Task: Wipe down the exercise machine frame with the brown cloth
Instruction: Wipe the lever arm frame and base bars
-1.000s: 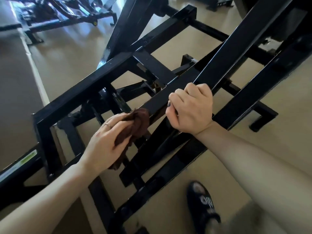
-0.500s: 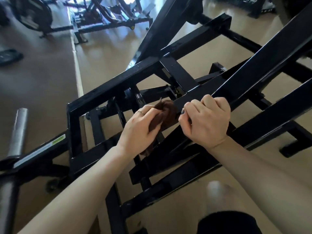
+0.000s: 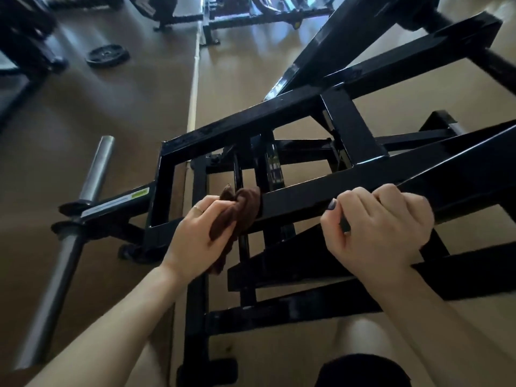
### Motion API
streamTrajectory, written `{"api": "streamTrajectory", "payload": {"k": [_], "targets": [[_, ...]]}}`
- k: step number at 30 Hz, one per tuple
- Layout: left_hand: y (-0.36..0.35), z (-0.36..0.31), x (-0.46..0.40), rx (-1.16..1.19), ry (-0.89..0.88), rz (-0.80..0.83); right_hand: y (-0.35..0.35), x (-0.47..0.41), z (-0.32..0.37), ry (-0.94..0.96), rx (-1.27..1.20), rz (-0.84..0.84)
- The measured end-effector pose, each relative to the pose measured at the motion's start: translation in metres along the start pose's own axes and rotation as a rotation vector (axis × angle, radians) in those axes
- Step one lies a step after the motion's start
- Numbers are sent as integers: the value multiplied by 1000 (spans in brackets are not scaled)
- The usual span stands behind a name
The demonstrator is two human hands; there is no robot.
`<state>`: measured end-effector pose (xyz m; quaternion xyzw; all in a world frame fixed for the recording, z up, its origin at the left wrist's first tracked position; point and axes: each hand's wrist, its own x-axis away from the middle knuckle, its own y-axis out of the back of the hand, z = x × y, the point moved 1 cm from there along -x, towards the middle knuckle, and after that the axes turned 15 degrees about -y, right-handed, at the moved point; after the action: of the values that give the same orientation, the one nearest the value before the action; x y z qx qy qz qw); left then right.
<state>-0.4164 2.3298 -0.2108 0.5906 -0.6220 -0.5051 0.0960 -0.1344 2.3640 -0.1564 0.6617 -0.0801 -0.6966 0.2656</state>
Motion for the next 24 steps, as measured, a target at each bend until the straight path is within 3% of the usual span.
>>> {"api": "streamTrajectory", "payload": {"k": [5, 13, 20, 24], "targets": [[-9, 0, -1, -22, 45, -118, -1, 0, 3, -28, -13, -17], [-10, -7, -9, 11, 66, -79, 0, -2, 10, -119, 43, 21], [-50, -60, -96, 90, -262, 78, 15, -10, 9, -229, -15, 118], [-72, -84, -135, 164, -347, 105, 22, -14, 5, -240, 124, 114]]}}
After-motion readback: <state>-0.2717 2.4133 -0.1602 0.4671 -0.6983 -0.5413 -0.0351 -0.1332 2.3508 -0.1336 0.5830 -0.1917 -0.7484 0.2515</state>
